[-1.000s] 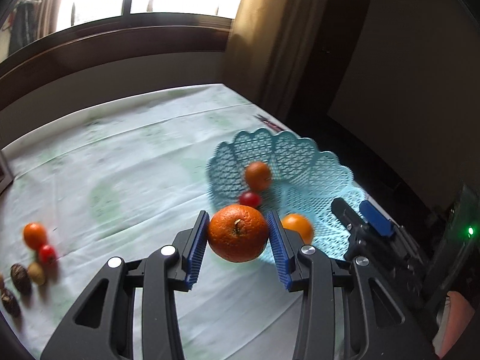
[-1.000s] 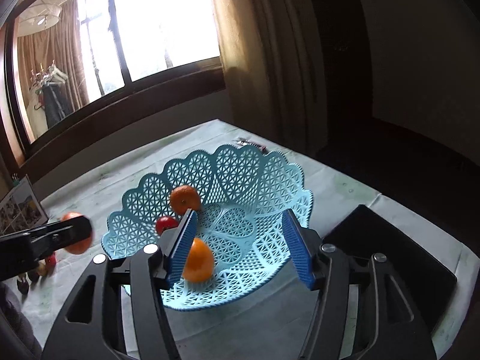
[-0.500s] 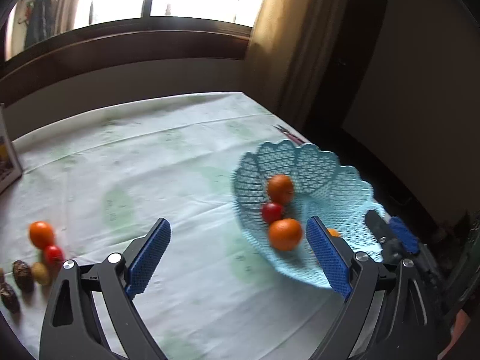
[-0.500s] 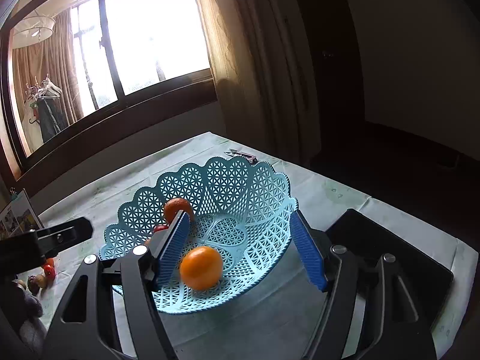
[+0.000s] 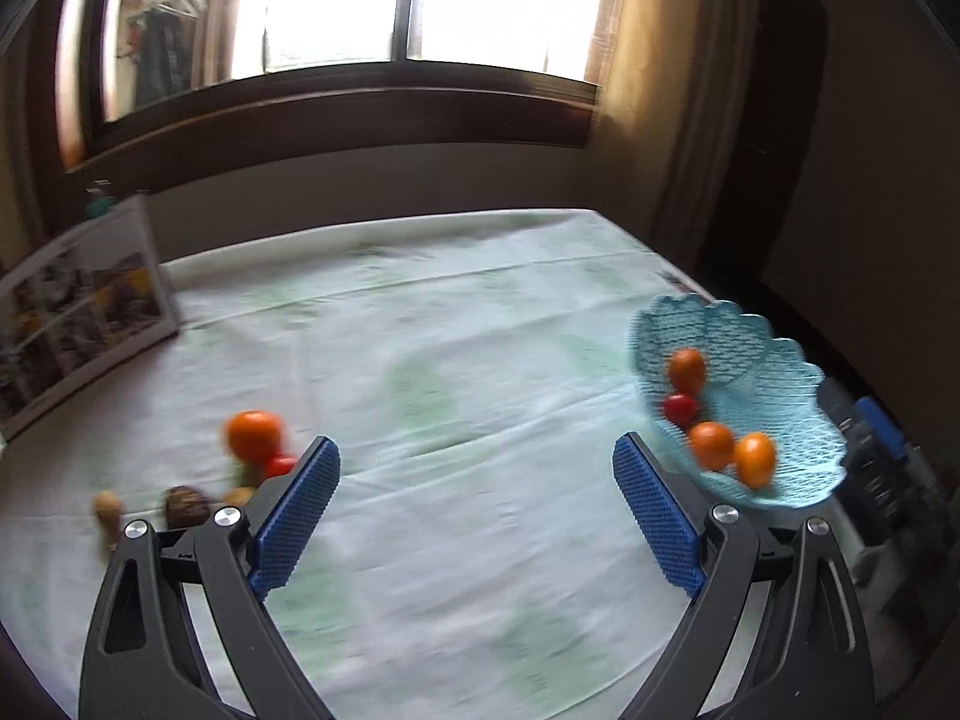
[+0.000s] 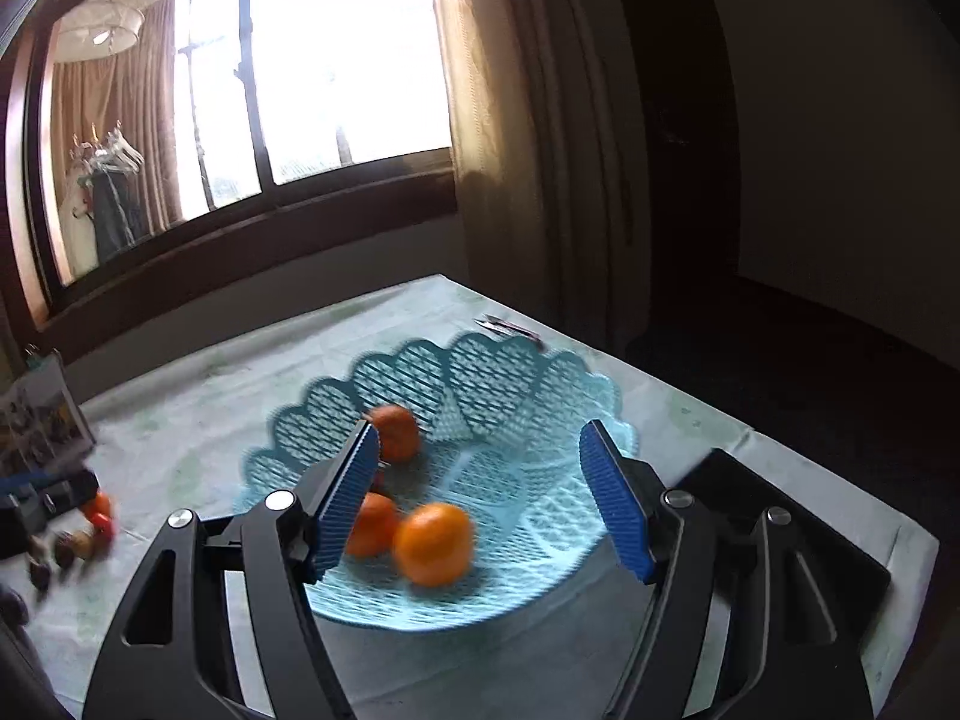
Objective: Organize fruits
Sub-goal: 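Move both open tools back toward the remaining fruit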
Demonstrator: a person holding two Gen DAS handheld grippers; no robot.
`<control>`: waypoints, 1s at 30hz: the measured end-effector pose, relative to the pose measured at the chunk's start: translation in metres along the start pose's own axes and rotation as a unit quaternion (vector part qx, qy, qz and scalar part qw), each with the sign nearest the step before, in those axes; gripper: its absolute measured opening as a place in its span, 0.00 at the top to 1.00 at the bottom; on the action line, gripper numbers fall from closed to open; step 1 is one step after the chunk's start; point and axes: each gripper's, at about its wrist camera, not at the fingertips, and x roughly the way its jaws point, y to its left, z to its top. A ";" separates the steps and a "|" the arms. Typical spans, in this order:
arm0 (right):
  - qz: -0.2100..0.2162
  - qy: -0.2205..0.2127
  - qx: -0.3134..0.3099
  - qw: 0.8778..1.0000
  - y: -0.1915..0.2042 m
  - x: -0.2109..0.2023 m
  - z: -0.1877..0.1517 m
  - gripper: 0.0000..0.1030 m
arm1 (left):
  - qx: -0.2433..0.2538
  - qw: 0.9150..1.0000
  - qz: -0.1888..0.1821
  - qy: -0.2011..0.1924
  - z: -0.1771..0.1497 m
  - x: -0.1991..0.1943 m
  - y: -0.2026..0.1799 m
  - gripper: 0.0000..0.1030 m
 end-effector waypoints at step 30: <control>0.174 0.114 -0.132 0.969 0.173 0.002 -0.044 0.21 | -0.119 0.983 0.129 0.050 -0.064 -0.018 0.169 0.11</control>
